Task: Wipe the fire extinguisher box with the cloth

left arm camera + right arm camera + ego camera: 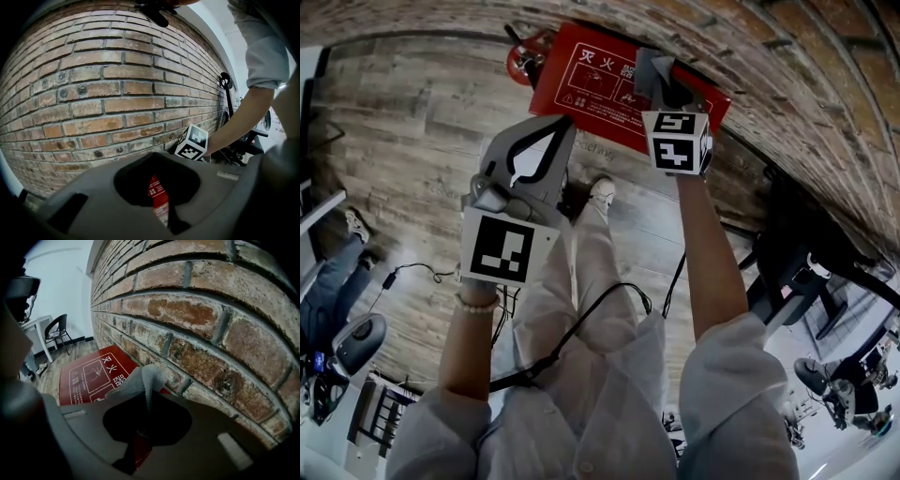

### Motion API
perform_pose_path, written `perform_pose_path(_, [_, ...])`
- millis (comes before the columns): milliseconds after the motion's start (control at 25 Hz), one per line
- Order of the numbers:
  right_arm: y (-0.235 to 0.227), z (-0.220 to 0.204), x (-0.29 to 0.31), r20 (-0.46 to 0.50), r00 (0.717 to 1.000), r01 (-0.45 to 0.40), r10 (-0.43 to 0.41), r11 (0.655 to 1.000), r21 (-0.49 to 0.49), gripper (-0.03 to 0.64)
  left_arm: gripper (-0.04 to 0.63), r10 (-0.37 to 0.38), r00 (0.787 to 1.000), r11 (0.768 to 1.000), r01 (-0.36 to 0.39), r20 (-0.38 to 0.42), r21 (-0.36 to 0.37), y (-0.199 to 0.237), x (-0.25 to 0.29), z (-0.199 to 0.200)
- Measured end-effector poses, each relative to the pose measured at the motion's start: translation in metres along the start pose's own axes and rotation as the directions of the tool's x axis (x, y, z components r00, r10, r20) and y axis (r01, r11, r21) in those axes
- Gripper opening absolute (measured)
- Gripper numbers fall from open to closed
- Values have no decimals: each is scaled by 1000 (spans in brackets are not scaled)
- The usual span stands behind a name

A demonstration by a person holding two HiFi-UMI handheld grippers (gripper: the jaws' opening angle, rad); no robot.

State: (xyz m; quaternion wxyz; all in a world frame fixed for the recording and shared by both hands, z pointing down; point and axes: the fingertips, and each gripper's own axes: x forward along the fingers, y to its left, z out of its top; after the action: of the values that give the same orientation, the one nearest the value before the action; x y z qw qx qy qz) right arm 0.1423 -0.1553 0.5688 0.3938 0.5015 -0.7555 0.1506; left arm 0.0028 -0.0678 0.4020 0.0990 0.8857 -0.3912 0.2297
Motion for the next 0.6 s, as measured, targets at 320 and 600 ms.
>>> perform_pose_path(320, [-19,-14,-8,-10,999,34,-34,999,31,23,-3,-16,1000,1000,16,2,2,-8,5,2])
perform_pose_path(600, [-39,-30,-15,-28,997,69,-68,997,46,23,-3,-28,1000,1000,28,-2,6,-14,10,3])
